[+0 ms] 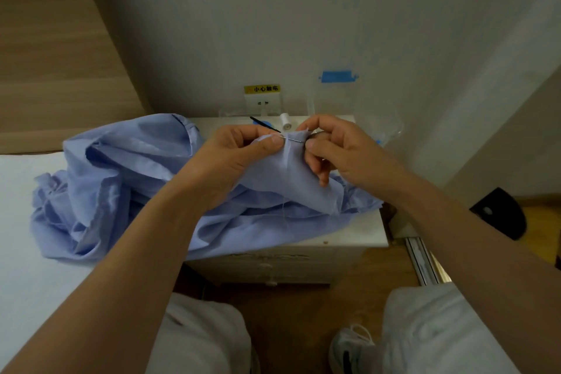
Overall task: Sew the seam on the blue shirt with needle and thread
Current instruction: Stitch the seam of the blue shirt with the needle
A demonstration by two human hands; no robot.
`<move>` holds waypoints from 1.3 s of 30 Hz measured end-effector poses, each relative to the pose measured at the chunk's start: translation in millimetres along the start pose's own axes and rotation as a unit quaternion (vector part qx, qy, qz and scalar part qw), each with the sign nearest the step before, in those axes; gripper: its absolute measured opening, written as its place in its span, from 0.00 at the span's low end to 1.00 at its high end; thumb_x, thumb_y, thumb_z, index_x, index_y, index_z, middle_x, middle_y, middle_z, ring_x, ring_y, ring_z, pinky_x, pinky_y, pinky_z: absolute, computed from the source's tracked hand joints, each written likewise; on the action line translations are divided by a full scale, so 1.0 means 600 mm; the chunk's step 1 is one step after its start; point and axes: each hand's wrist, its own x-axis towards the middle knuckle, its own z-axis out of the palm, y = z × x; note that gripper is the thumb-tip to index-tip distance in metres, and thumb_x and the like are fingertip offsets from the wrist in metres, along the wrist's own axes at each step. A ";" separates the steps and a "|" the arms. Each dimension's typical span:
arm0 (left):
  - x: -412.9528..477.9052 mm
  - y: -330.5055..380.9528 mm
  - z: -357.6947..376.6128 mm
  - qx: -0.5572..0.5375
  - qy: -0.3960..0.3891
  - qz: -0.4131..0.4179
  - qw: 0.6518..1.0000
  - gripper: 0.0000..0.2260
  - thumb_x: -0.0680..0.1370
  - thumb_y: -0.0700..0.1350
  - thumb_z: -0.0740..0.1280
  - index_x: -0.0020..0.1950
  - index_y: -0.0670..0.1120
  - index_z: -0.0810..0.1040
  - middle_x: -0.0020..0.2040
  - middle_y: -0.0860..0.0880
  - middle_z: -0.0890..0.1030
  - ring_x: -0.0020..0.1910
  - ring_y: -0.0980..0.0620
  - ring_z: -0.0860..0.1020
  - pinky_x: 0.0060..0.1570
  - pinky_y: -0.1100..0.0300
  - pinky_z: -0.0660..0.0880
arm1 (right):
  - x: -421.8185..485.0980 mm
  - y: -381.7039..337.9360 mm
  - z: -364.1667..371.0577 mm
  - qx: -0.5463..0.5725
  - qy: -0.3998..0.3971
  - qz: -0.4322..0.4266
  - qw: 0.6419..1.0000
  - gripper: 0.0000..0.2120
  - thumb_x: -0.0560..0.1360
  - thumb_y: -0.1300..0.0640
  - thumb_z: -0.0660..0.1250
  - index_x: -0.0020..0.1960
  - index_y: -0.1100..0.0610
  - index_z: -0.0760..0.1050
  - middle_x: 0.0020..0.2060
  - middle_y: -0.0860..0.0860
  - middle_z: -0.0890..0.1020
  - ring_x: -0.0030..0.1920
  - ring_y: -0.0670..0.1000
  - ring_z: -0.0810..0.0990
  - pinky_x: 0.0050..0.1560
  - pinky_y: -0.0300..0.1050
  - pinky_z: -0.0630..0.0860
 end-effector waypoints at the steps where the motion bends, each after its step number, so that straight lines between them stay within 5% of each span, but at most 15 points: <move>1: 0.000 -0.001 0.001 0.002 -0.004 -0.004 1.000 0.10 0.72 0.47 0.67 0.46 0.41 0.81 0.43 0.43 0.83 0.44 0.50 0.81 0.45 0.60 0.79 | -0.001 -0.001 0.000 0.005 -0.009 -0.001 1.000 0.07 0.81 0.67 0.56 0.54 0.61 0.71 0.28 0.52 0.75 0.28 0.49 0.73 0.32 0.40 0.75; 8: 0.000 -0.002 0.005 0.007 -0.013 -0.017 1.000 0.11 0.72 0.46 0.67 0.47 0.40 0.81 0.44 0.42 0.83 0.45 0.50 0.81 0.46 0.60 0.79 | -0.005 -0.008 0.002 0.014 -0.034 -0.016 0.999 0.06 0.81 0.66 0.57 0.57 0.61 0.67 0.31 0.54 0.77 0.31 0.51 0.76 0.36 0.41 0.77; 12: -0.001 -0.009 0.012 0.056 -0.014 -0.023 0.998 0.07 0.78 0.44 0.66 0.47 0.41 0.80 0.46 0.40 0.82 0.47 0.47 0.80 0.52 0.50 0.77 | -0.005 -0.001 0.006 -0.038 -0.023 -0.011 0.999 0.06 0.81 0.64 0.59 0.57 0.60 0.69 0.34 0.53 0.79 0.35 0.53 0.77 0.39 0.43 0.78; 16: 0.000 -0.002 0.015 0.077 0.030 -0.015 0.996 0.09 0.79 0.43 0.65 0.50 0.38 0.80 0.46 0.38 0.82 0.45 0.48 0.79 0.53 0.48 0.77 | 0.002 0.004 0.007 -0.166 0.081 -0.119 0.975 0.08 0.77 0.60 0.67 0.55 0.57 0.74 0.49 0.52 0.79 0.46 0.49 0.77 0.50 0.44 0.76; 19: -0.001 0.001 0.022 0.107 0.037 -0.004 0.994 0.10 0.79 0.44 0.65 0.52 0.38 0.80 0.46 0.41 0.82 0.46 0.50 0.80 0.52 0.52 0.77 | 0.005 0.007 0.010 -0.229 0.094 -0.210 0.946 0.05 0.75 0.60 0.70 0.50 0.58 0.78 0.45 0.50 0.78 0.44 0.45 0.76 0.48 0.39 0.74; 24: 0.000 0.001 0.018 0.134 0.019 -0.017 0.991 0.11 0.79 0.47 0.64 0.51 0.40 0.81 0.47 0.41 0.83 0.51 0.44 0.81 0.55 0.48 0.77 | 0.006 0.012 0.016 -0.295 0.129 -0.284 0.903 0.05 0.74 0.57 0.70 0.44 0.60 0.81 0.44 0.53 0.78 0.46 0.51 0.77 0.48 0.50 0.75; 26: 0.000 0.000 0.019 0.148 0.022 -0.009 0.989 0.11 0.80 0.47 0.64 0.49 0.41 0.81 0.46 0.42 0.83 0.49 0.46 0.82 0.53 0.50 0.78 | 0.005 0.008 0.023 -0.259 0.113 -0.288 0.915 0.06 0.74 0.58 0.70 0.43 0.61 0.80 0.44 0.53 0.79 0.47 0.50 0.78 0.51 0.45 0.74; 30: 0.002 -0.001 0.021 0.160 0.077 0.002 0.984 0.11 0.81 0.45 0.62 0.44 0.41 0.80 0.39 0.41 0.81 0.40 0.49 0.78 0.45 0.53 0.75 | -0.013 -0.011 0.042 -0.118 -0.027 -0.155 0.980 0.01 0.75 0.61 0.71 0.45 0.57 0.79 0.41 0.45 0.82 0.46 0.43 0.81 0.52 0.34 0.75; 32: 0.004 -0.002 0.019 0.131 0.112 -0.009 0.985 0.11 0.81 0.45 0.63 0.43 0.42 0.79 0.35 0.44 0.79 0.37 0.51 0.76 0.43 0.56 0.73 | -0.022 -0.018 0.043 -0.031 -0.207 -0.046 0.977 0.03 0.76 0.64 0.68 0.47 0.57 0.78 0.42 0.48 0.83 0.45 0.45 0.82 0.52 0.37 0.77; 34: 0.006 -0.002 0.019 0.112 0.148 -0.015 0.983 0.11 0.80 0.45 0.64 0.40 0.46 0.80 0.31 0.52 0.80 0.33 0.56 0.77 0.39 0.62 0.74 | -0.025 -0.019 0.045 0.035 -0.445 0.070 0.892 0.07 0.79 0.66 0.63 0.49 0.56 0.75 0.42 0.52 0.82 0.44 0.51 0.82 0.52 0.45 0.79; 36: 0.005 -0.002 0.020 0.087 0.168 -0.020 0.982 0.11 0.79 0.46 0.65 0.39 0.48 0.81 0.31 0.54 0.81 0.34 0.57 0.78 0.38 0.61 0.75 | -0.028 -0.010 0.051 0.038 -0.627 0.166 0.760 0.09 0.79 0.68 0.60 0.50 0.56 0.74 0.40 0.49 0.82 0.42 0.49 0.82 0.51 0.45 0.79; 38: 0.004 0.000 0.018 0.076 0.181 -0.025 0.980 0.11 0.79 0.47 0.65 0.39 0.47 0.82 0.32 0.52 0.81 0.35 0.55 0.77 0.40 0.59 0.74 | -0.032 -0.002 0.061 0.047 -0.705 0.223 0.672 0.10 0.79 0.68 0.58 0.50 0.56 0.74 0.38 0.48 0.81 0.39 0.46 0.81 0.48 0.43 0.78; 39: 0.003 0.001 0.017 0.072 0.184 -0.027 0.980 0.11 0.79 0.47 0.65 0.39 0.46 0.81 0.33 0.50 0.81 0.36 0.53 0.77 0.41 0.57 0.74 | -0.033 -0.001 0.062 0.049 -0.711 0.221 0.666 0.10 0.79 0.68 0.57 0.50 0.56 0.74 0.37 0.48 0.81 0.38 0.46 0.80 0.47 0.44 0.78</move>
